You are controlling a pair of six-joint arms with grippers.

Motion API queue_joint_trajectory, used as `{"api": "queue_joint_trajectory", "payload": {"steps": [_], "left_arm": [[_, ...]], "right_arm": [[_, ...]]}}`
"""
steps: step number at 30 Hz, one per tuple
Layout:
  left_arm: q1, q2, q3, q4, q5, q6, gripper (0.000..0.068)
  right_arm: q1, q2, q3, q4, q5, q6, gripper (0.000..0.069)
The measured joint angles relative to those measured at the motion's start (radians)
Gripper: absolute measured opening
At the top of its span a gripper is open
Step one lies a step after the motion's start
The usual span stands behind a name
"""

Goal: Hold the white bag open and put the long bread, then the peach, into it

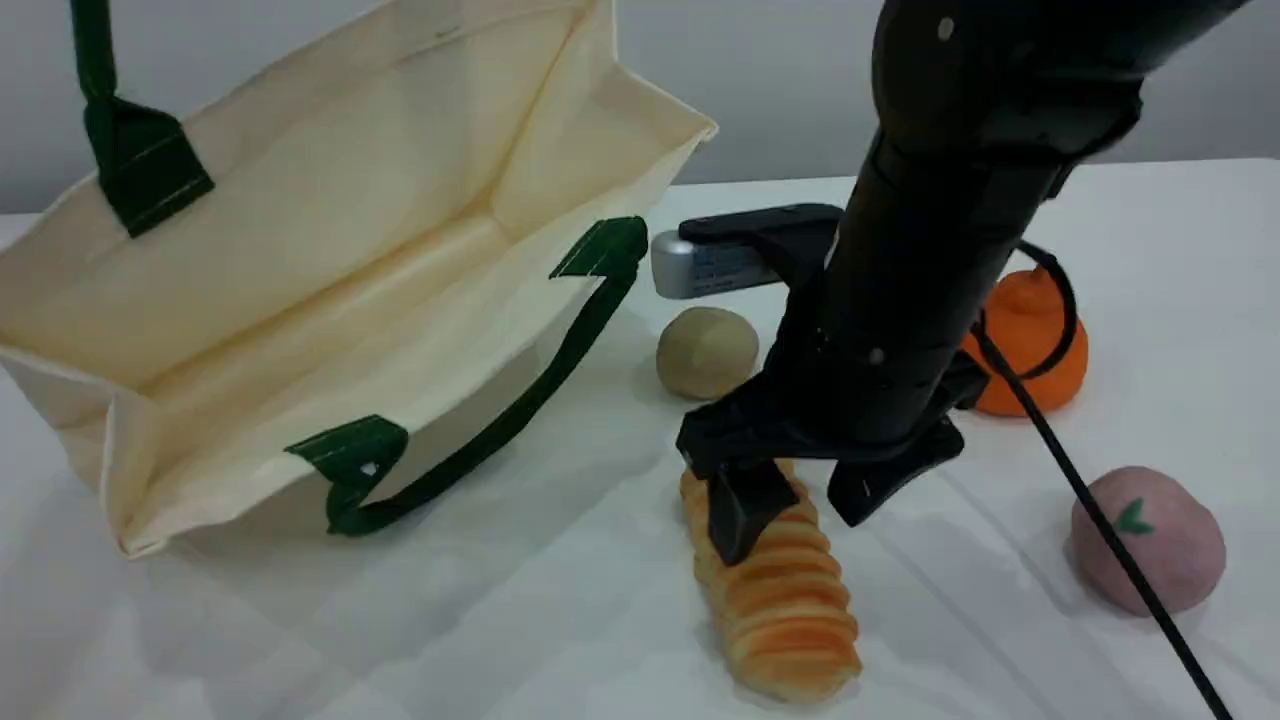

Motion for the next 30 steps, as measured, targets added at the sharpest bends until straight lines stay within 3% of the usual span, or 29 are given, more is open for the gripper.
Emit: {"api": "queue_joint_trajectory", "payload": {"steps": [13,17,21,27,30], "left_arm": [[0.0,0.0,0.0,0.0,0.0,0.0,0.0093],[0.0,0.0,0.0,-0.001,0.0,0.0,0.0093],[0.0,0.0,0.0,-0.001,0.0,0.0,0.0093],[0.0,0.0,0.0,-0.001,0.0,0.0,0.0093],[0.0,0.0,0.0,-0.001,0.0,0.0,0.0093]], "right_arm": [[0.0,0.052,-0.001,0.051,-0.009,0.0,0.0583],[0.0,0.052,-0.001,0.051,-0.005,0.0,0.0547],[0.0,0.052,-0.001,0.052,-0.002,0.0,0.0434],[0.0,0.052,-0.001,0.051,0.007,-0.05,0.0162],[-0.001,0.052,-0.001,0.05,0.015,-0.067,0.0118]]}}
